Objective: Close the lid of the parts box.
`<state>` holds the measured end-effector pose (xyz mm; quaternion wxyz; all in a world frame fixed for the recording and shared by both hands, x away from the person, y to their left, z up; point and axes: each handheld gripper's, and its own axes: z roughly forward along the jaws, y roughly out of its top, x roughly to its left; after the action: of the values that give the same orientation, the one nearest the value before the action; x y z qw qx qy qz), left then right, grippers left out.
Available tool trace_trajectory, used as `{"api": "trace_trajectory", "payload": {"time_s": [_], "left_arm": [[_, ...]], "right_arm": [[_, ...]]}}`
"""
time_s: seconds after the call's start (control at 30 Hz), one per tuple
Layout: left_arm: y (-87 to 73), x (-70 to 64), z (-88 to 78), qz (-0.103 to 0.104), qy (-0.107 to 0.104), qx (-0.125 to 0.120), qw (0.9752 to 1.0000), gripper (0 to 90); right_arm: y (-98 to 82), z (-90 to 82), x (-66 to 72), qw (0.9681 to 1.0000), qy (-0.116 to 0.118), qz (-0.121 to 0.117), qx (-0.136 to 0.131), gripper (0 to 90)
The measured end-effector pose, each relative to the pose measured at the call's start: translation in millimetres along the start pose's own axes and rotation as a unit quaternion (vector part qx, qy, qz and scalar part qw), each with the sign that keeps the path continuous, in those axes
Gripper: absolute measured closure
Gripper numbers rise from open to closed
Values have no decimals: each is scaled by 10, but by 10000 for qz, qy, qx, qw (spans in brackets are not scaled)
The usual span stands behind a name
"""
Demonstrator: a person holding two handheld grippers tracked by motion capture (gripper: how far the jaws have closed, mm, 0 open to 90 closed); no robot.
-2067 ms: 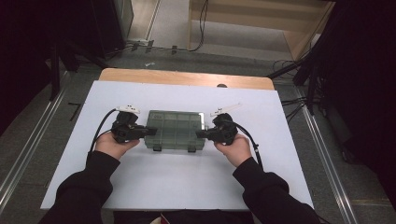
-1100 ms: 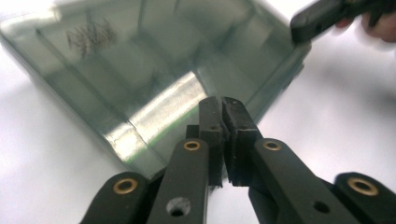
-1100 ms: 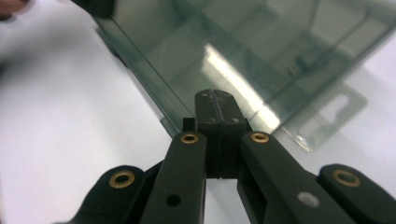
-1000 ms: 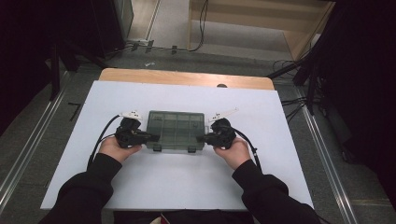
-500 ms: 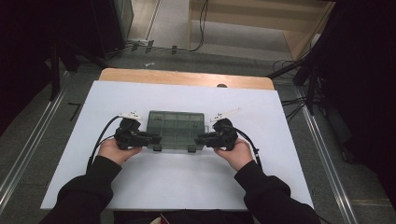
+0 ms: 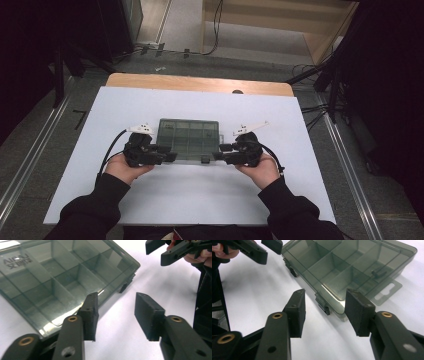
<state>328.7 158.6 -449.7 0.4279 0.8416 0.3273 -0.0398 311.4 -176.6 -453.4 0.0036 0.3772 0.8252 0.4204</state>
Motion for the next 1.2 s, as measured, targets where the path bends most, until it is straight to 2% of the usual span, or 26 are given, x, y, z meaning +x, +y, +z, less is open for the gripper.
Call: {"api": "trace_trajectory", "payload": {"time_s": [0.13,0.33,0.5,0.73,0.83,1.07,1.2], "left_arm": [[-15,-36,14,27,35,13,10000,482],[-46,-78,13,23,-86,-2,10000,446],[-84,-112,17,102,-42,52,9999,411],[-145,-143,8,161,11,58,9999,387],[-173,-146,-5,152,17,62,9999,353],[-250,-174,-47,170,64,82,9998,352],[-284,-189,-69,167,71,99,9998,352]], "right_arm": [[-56,-52,2,10000,-42,36,-80,450],[-130,-105,11,9998,-114,54,-131,402],[-171,-149,23,9995,-126,244,-142,347],[-241,-200,31,9994,-164,257,-178,314],[-280,-208,33,9989,-215,342,-229,287],[-382,-204,40,9988,-368,278,-181,261],[-432,-235,46,9989,-345,259,-188,258]]}}
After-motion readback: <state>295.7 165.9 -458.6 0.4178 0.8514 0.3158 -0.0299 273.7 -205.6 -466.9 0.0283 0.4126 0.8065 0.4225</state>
